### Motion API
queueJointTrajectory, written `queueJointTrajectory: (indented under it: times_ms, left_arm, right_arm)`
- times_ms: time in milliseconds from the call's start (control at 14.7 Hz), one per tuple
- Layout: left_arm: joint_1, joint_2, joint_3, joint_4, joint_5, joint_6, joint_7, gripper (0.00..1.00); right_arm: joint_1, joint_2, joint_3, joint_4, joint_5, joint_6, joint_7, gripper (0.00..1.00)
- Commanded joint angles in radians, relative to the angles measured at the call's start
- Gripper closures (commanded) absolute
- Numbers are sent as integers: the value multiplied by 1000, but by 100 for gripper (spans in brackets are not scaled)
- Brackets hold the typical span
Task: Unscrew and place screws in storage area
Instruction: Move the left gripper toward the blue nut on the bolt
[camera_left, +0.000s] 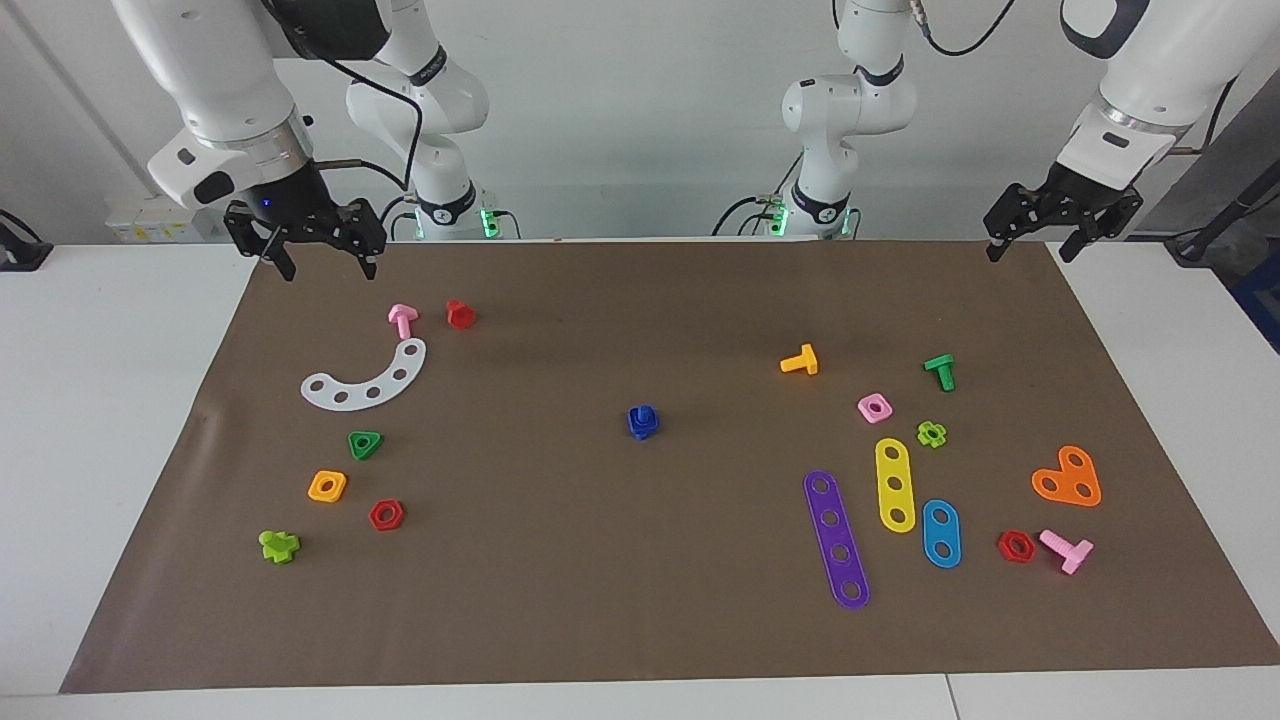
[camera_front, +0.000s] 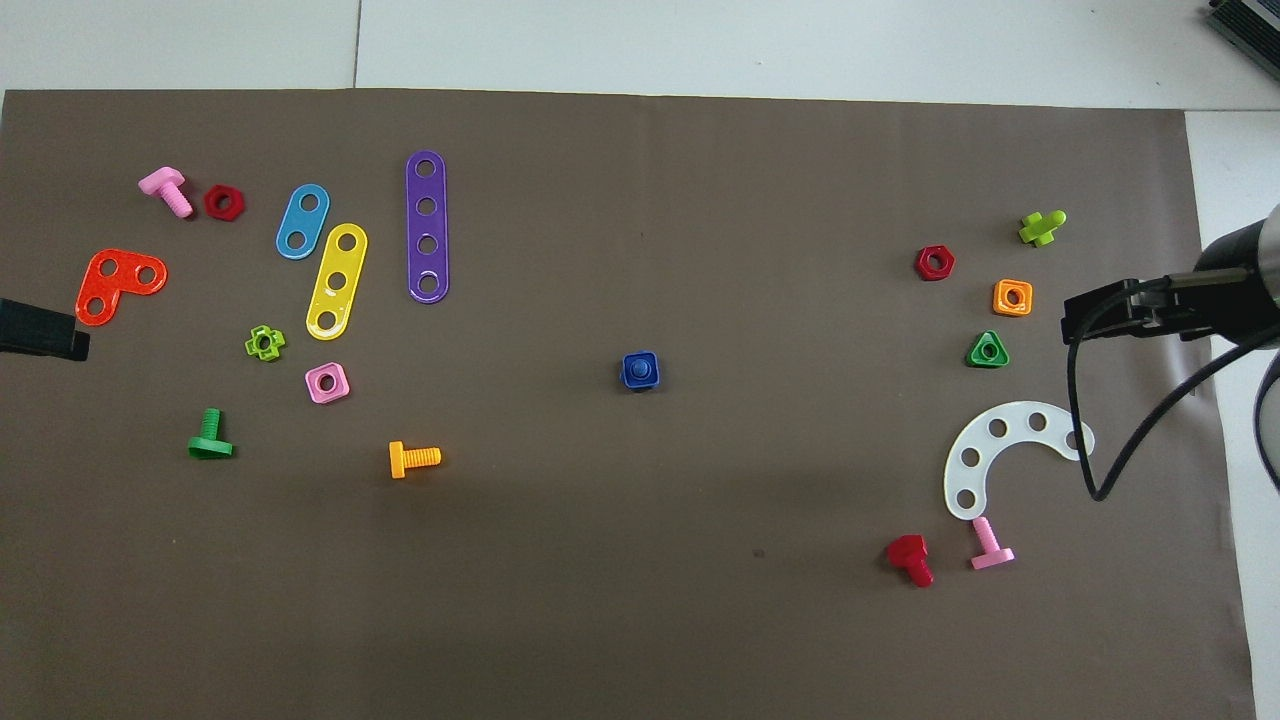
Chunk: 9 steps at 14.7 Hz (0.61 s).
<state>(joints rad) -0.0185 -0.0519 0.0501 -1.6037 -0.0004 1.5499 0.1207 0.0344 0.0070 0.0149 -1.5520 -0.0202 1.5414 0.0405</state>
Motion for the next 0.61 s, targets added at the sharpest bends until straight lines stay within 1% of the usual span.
queueJointTrajectory:
  times_ms: [0,204,340,477,545]
  left_arm:
    - [2,-31,-3,-38,-6,15,0,0]
    - [-1,-32,-6,-36,-6,22,2,0]
    - [2,-36,-4,-39,-6,1,1,0]
    - [15,-45,-1,-45,-6,-59,4,0]
    - [20,-46,-1,-44,-6,-56,4,0]
  right_arm:
    - [-7,-25,4,-31,5,13,-22,0]
    - [-7,-27,4,-31,5,13,-22,0]
    - [-7,-27,4,-31,5,13,-24,0]
    - [-7,-27,4,-31,5,13,-22,0]
    - [-7,-27,4,-31,5,13,-22,0]
